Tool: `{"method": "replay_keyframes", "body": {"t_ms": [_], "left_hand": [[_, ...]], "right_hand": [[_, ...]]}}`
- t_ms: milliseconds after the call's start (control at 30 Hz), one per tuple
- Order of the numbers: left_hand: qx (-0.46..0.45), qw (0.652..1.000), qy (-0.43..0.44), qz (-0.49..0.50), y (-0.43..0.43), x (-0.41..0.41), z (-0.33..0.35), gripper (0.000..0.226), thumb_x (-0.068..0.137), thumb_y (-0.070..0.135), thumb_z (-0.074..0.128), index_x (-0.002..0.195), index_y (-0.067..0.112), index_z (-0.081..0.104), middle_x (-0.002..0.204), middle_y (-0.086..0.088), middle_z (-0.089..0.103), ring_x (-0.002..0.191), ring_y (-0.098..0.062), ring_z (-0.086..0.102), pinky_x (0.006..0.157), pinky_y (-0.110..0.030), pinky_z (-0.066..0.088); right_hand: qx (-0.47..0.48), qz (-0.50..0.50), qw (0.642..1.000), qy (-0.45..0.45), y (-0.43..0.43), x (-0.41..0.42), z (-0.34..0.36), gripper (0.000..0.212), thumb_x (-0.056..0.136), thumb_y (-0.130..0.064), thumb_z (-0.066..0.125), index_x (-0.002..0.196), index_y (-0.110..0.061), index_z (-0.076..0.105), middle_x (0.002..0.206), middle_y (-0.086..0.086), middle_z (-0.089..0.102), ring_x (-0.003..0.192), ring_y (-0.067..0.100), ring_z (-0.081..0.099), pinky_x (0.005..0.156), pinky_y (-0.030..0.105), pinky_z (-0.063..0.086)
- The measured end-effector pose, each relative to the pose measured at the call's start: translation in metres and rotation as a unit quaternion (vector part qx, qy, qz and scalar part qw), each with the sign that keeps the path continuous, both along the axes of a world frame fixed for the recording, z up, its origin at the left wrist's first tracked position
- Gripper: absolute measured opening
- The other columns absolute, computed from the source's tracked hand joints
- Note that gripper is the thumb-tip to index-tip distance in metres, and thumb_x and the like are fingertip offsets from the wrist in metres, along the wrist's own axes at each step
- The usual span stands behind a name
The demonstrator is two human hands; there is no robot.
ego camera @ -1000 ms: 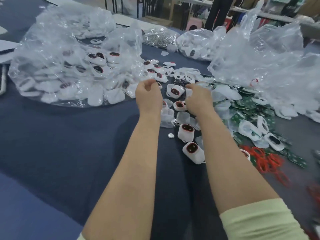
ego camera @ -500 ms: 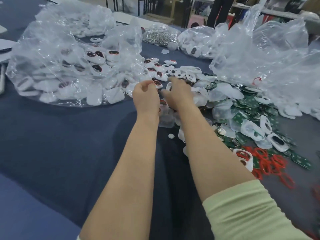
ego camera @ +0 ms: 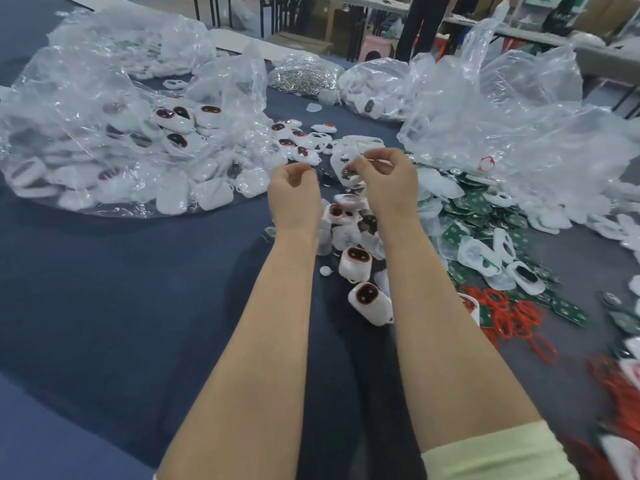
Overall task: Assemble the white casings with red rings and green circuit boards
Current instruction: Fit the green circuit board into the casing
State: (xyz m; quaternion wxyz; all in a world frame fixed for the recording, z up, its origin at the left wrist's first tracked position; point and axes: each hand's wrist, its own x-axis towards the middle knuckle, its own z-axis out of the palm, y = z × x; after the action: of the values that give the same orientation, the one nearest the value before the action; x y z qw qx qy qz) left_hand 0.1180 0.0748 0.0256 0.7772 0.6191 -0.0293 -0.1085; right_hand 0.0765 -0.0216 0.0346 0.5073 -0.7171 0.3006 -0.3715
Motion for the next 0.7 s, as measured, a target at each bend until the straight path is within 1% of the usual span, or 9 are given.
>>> {"method": "replay_keyframes", "body": {"t_ms": [33, 100, 233, 267, 333, 433, 533, 600, 700], "left_hand": [[0.008, 1.000, -0.015, -0.019, -0.005, -0.006, 0.001, 0.012, 0.093, 0.009, 0.052, 0.101, 0.012, 0.060, 0.103, -0.008, 0.065, 0.092, -0.019, 0.059, 0.083, -0.033, 0.051], [0.030, 0.996, -0.045, -0.074, -0.017, -0.021, 0.003, 0.011, 0.095, 0.015, 0.053, 0.098, 0.011, 0.062, 0.101, -0.009, 0.067, 0.094, -0.020, 0.062, 0.091, -0.037, 0.050], [0.011, 0.984, -0.079, -0.161, -0.041, -0.060, 0.004, 0.026, 0.098, 0.013, 0.049, 0.075, 0.018, 0.059, 0.073, 0.000, 0.065, 0.071, -0.008, 0.062, 0.075, -0.029, 0.052], [0.015, 0.981, -0.087, -0.173, -0.046, -0.069, 0.004, 0.022, 0.097, 0.013, 0.051, 0.078, 0.018, 0.060, 0.074, -0.001, 0.066, 0.070, -0.008, 0.063, 0.073, -0.028, 0.053], [0.033, 0.975, -0.095, -0.199, -0.055, -0.087, 0.003, 0.009, 0.095, 0.016, 0.055, 0.088, 0.018, 0.060, 0.091, -0.012, 0.069, 0.086, -0.020, 0.068, 0.083, -0.039, 0.055], [0.037, 0.967, -0.098, -0.233, -0.068, -0.113, 0.002, 0.011, 0.096, 0.025, 0.056, 0.090, 0.017, 0.061, 0.100, -0.016, 0.069, 0.099, -0.030, 0.067, 0.091, -0.047, 0.053], [0.039, 0.956, -0.116, -0.266, -0.072, -0.128, 0.001, 0.024, 0.097, 0.028, 0.055, 0.089, 0.009, 0.067, 0.089, -0.012, 0.071, 0.090, -0.029, 0.068, 0.087, -0.046, 0.056], [0.065, 0.952, -0.139, -0.264, -0.073, -0.131, -0.005, 0.025, 0.097, 0.025, 0.054, 0.095, 0.004, 0.068, 0.097, -0.020, 0.070, 0.096, -0.035, 0.066, 0.091, -0.050, 0.053], [0.057, 0.958, -0.127, -0.251, -0.071, -0.131, -0.012, 0.021, 0.101, 0.017, 0.047, 0.090, 0.011, 0.064, 0.097, -0.018, 0.068, 0.094, -0.031, 0.067, 0.090, -0.047, 0.054]], "right_hand": [[0.018, 0.012, 0.999, -0.027, -0.001, -0.011, 0.004, 0.009, 0.087, -0.017, 0.066, 0.093, -0.016, 0.059, 0.095, 0.005, 0.072, 0.085, 0.011, 0.067, 0.073, 0.013, 0.050], [0.020, 0.023, 0.999, -0.044, -0.005, -0.033, 0.010, 0.005, 0.089, -0.015, 0.064, 0.091, -0.014, 0.060, 0.093, 0.008, 0.073, 0.078, 0.011, 0.067, 0.065, 0.013, 0.049], [0.020, -0.013, 0.999, -0.041, -0.017, -0.078, 0.011, 0.005, 0.089, -0.009, 0.063, 0.093, -0.008, 0.060, 0.092, 0.013, 0.072, 0.074, 0.022, 0.068, 0.071, 0.036, 0.056], [0.018, -0.033, 0.999, -0.037, -0.021, -0.090, 0.010, 0.006, 0.089, -0.010, 0.064, 0.093, -0.009, 0.060, 0.092, 0.014, 0.072, 0.078, 0.023, 0.068, 0.075, 0.038, 0.056], [0.006, -0.079, 0.996, -0.029, -0.029, -0.113, 0.004, 0.009, 0.087, -0.013, 0.066, 0.093, -0.012, 0.059, 0.089, 0.009, 0.071, 0.082, 0.021, 0.068, 0.077, 0.038, 0.055], [-0.054, -0.113, 0.992, -0.017, -0.035, -0.141, -0.003, 0.013, 0.085, -0.019, 0.068, 0.093, -0.016, 0.059, 0.082, -0.002, 0.065, 0.077, 0.013, 0.063, 0.071, 0.028, 0.052], [-0.106, -0.026, 0.993, 0.052, -0.038, -0.160, -0.007, 0.012, 0.084, -0.011, 0.065, 0.095, -0.017, 0.066, 0.088, -0.002, 0.070, 0.085, 0.012, 0.066, 0.080, 0.028, 0.054], [-0.115, 0.036, 0.989, 0.088, -0.038, -0.168, -0.007, 0.023, 0.082, -0.003, 0.061, 0.099, -0.015, 0.071, 0.093, 0.000, 0.073, 0.091, 0.014, 0.068, 0.086, 0.034, 0.054], [-0.106, 0.023, 0.989, 0.101, -0.040, -0.176, -0.006, 0.025, 0.082, -0.002, 0.059, 0.098, -0.019, 0.068, 0.086, -0.009, 0.069, 0.084, 0.008, 0.065, 0.080, 0.024, 0.053]]}}
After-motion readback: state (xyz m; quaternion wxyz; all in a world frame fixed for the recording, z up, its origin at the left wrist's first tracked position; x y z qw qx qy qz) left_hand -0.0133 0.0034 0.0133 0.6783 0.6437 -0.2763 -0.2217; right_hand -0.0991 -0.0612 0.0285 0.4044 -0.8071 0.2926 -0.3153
